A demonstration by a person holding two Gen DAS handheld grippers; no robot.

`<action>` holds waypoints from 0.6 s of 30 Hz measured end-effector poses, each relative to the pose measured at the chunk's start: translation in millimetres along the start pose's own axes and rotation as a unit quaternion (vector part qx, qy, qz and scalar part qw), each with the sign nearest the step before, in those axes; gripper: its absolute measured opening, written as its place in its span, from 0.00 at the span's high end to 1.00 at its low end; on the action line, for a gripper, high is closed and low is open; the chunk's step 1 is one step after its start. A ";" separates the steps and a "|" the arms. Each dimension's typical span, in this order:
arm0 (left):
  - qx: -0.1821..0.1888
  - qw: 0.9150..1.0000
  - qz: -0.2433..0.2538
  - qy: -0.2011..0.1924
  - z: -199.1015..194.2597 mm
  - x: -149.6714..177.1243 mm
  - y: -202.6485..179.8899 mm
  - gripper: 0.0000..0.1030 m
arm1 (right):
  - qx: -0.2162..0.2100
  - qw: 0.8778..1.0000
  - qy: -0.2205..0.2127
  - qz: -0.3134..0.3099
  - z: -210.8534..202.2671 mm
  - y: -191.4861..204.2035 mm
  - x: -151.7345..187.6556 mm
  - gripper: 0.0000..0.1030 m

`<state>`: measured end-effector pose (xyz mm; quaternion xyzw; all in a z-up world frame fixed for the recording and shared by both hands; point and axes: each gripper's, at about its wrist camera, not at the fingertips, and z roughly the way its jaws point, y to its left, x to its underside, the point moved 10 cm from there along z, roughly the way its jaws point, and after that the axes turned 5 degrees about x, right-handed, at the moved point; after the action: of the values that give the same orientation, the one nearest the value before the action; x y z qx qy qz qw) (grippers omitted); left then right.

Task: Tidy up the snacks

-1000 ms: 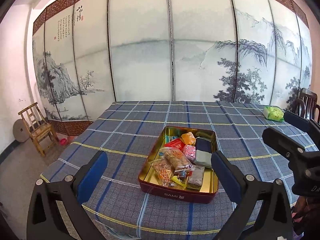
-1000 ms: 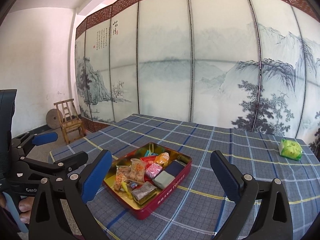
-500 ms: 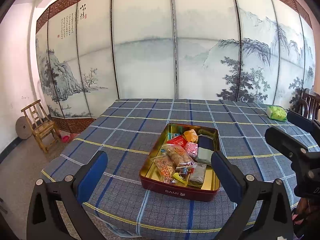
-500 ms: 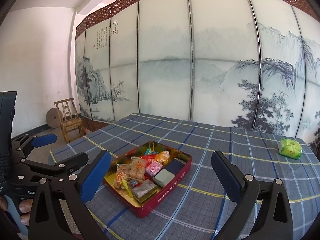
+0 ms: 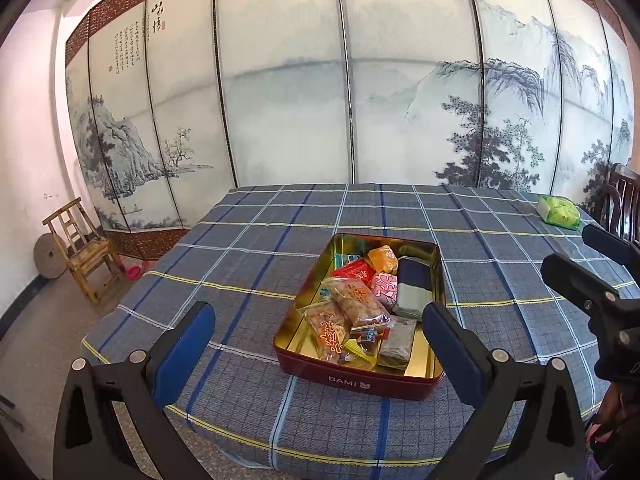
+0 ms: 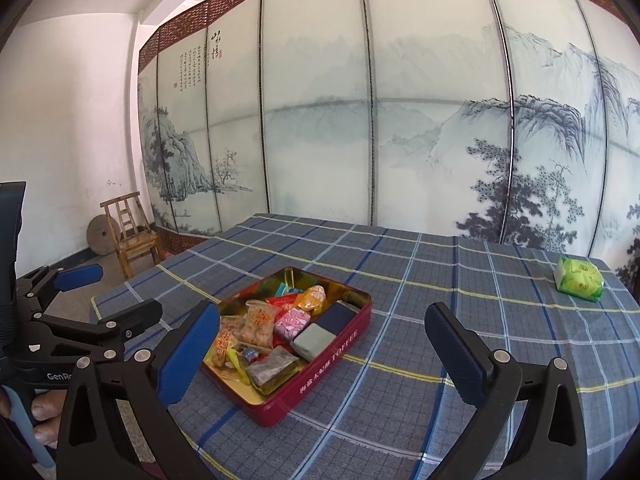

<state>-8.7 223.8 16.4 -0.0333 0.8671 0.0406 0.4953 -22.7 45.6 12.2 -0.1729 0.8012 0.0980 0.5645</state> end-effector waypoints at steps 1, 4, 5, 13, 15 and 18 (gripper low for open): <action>-0.001 1.000 0.002 0.003 2.7 -0.3 -2.1 0.00 | 0.004 1.000 0.004 0.003 2.6 -5.5 1.9 0.01; -0.001 1.000 0.008 0.009 10.2 -0.7 -7.3 0.00 | 0.012 1.000 0.015 0.015 10.0 -22.7 8.1 0.01; -0.003 1.000 0.010 0.012 12.8 -1.0 -8.8 0.00 | 0.016 1.000 0.016 0.017 11.5 -28.1 9.8 0.01; -0.008 0.999 0.025 0.029 38.3 -6.3 -21.9 0.00 | 0.066 0.996 0.051 0.027 37.4 -103.2 33.1 0.01; -0.015 0.999 0.030 0.031 44.5 -9.7 -24.5 0.00 | 0.088 0.993 0.076 0.034 49.9 -136.5 46.0 0.01; -0.017 0.999 0.030 0.026 49.8 -15.2 -28.5 0.00 | 0.124 0.984 0.113 0.052 65.0 -193.1 69.1 0.01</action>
<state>44.4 200.9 3.2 -0.0169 0.8795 0.0688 0.4706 87.8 -120.9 -67.6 -0.0697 0.8738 0.0065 0.4813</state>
